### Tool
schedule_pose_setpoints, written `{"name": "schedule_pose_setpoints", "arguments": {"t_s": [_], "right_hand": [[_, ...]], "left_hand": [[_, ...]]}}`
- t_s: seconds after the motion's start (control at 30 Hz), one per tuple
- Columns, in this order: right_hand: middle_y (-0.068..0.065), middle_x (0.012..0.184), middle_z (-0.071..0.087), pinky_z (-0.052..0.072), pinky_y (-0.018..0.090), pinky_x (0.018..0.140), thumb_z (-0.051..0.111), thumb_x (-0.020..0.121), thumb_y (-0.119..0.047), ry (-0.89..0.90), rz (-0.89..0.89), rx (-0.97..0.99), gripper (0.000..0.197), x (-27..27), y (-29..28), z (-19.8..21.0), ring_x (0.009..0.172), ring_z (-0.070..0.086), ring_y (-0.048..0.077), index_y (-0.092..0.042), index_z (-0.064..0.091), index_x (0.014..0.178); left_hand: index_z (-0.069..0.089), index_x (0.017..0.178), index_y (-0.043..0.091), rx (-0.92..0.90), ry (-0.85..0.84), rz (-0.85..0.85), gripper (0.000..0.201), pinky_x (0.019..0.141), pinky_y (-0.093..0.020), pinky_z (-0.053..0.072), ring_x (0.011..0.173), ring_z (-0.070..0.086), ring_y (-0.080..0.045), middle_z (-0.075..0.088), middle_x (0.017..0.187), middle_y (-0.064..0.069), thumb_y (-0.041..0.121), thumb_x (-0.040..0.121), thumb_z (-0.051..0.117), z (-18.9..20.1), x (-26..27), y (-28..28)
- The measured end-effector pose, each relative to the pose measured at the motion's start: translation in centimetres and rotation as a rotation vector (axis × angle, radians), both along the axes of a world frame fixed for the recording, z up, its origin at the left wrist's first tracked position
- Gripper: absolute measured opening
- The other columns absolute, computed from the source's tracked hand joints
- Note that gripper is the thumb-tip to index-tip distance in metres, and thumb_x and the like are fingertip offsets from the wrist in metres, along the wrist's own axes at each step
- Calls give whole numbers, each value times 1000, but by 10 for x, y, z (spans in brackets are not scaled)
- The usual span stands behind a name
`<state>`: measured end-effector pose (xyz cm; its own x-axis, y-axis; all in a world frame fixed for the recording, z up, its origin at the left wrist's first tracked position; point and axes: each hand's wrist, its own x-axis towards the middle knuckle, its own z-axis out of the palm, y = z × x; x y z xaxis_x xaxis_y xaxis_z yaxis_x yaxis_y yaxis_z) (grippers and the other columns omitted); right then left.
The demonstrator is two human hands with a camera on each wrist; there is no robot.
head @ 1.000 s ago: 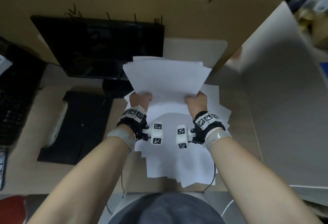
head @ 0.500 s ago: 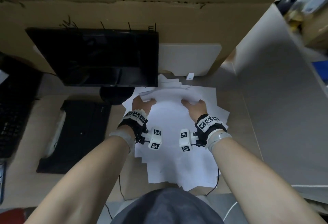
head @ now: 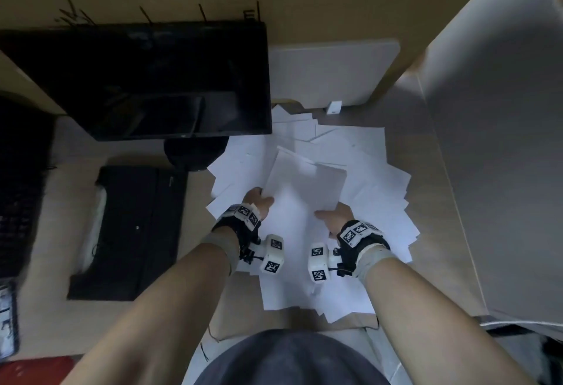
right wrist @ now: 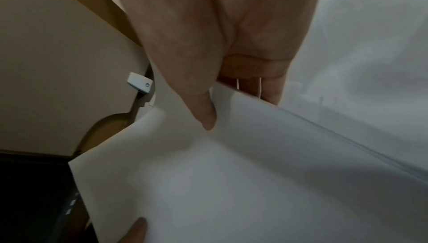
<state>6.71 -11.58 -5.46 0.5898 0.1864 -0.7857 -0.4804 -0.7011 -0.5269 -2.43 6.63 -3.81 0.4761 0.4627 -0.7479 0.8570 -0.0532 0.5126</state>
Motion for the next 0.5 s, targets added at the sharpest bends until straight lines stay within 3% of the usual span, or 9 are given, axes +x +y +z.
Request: {"name": "schedule_pose_setpoints", "arguments": {"t_s": [0.07, 0.13, 0.2, 0.23, 0.3, 0.4, 0.5], "right_hand": [[14, 91, 68, 57, 40, 74, 67, 82, -9, 14, 13, -45, 18, 0, -6, -8, 84, 66, 32, -3, 67, 99], [13, 82, 62, 47, 30, 59, 62, 85, -9, -35, 75, -106, 8, 5, -8, -8, 73, 59, 28, -6, 62, 92], [12, 81, 60, 43, 28, 61, 59, 86, -10, -100, 116, -148, 4, 15, -8, -9, 74, 56, 27, -7, 58, 90], [12, 84, 61, 43, 29, 64, 57, 87, -9, -129, 124, -164, 4, 21, -7, -10, 75, 57, 27, -7, 58, 90], [11, 92, 61, 43, 29, 70, 50, 91, -7, -177, 165, -211, 11, 34, 0, -13, 81, 59, 27, -8, 59, 96], [11, 103, 63, 41, 28, 72, 40, 94, -5, -244, 265, -287, 25, 50, 17, -16, 82, 54, 25, -8, 59, 111], [11, 114, 65, 46, 31, 75, 37, 94, -7, -279, 323, -306, 37, 61, 36, -23, 88, 58, 28, -14, 57, 124]], "left_hand": [[55, 103, 2, -12, 26, -14, 14, 75, -30, 39, 87, 51, -26, 54, 98, -14, 13, 95, 51, -10, 2, -2], [58, 101, 2, 8, 50, -21, 13, 74, -29, 39, 87, 53, -28, 57, 98, -16, 9, 93, 50, -16, 6, 3], [63, 111, -4, 60, 70, -33, 24, 78, -32, 44, 102, 59, -33, 62, 110, -20, 3, 91, 52, -20, 12, 11], [60, 118, -3, 107, 105, -26, 30, 86, -35, 45, 113, 56, -33, 59, 123, -19, 5, 90, 53, -20, 14, 18], [45, 138, 10, 174, 256, 49, 50, 101, -38, 39, 128, 44, -31, 43, 142, -12, 19, 90, 56, -22, 15, 33], [24, 148, 17, 134, 389, 109, 76, 103, -46, 39, 130, 40, -35, 29, 149, -14, 32, 82, 59, -29, 8, 55], [22, 149, 21, 105, 380, 126, 88, 100, -50, 43, 126, 44, -37, 30, 148, -12, 40, 75, 65, -37, 5, 66]]}}
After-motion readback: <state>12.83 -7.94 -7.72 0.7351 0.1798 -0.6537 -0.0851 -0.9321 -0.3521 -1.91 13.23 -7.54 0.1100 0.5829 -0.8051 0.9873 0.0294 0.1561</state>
